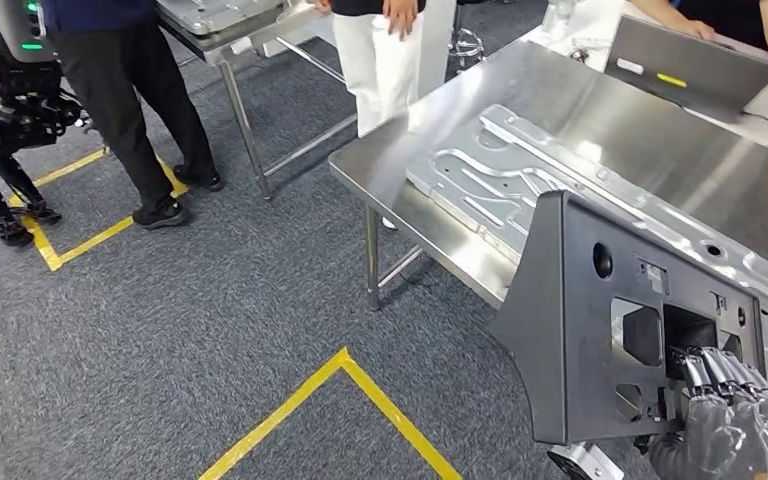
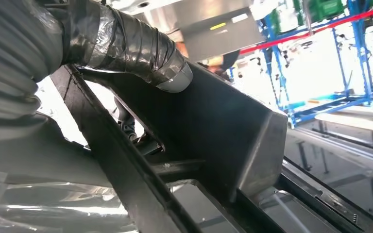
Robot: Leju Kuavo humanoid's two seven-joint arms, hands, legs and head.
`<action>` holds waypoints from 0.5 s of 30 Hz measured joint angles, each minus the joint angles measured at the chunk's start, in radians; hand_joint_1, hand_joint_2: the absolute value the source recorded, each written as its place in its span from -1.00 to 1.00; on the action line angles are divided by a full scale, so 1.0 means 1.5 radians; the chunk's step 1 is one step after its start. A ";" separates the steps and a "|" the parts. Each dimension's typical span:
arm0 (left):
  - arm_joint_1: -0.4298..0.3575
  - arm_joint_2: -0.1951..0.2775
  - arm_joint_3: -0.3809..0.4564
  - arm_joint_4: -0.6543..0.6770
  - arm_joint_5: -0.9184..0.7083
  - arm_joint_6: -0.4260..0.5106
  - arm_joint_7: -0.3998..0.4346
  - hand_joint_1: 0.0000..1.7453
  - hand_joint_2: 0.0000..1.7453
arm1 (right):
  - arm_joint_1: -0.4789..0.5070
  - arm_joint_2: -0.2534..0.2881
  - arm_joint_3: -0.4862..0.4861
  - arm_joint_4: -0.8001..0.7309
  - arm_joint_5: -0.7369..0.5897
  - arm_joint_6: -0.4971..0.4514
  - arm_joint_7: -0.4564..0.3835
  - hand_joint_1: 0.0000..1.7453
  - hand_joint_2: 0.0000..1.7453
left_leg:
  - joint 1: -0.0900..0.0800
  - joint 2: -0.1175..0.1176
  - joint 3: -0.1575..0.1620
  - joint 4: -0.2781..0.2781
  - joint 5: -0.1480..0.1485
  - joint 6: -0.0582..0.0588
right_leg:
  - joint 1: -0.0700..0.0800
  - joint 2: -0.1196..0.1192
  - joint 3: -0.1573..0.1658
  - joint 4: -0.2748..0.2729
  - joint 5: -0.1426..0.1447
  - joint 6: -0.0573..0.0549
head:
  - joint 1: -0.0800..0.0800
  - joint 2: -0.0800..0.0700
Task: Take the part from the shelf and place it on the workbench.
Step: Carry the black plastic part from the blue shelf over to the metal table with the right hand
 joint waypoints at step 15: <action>-0.006 0.001 -0.004 0.001 -0.005 -0.016 0.021 -1.00 1.00 | 0.049 0.000 -0.010 -0.014 0.008 -0.034 0.023 1.00 1.00 | 0.014 -0.126 0.008 0.007 -0.009 -0.017 | -0.010 0.114 -0.017 0.003 0.018 -0.003 | -0.001 0.000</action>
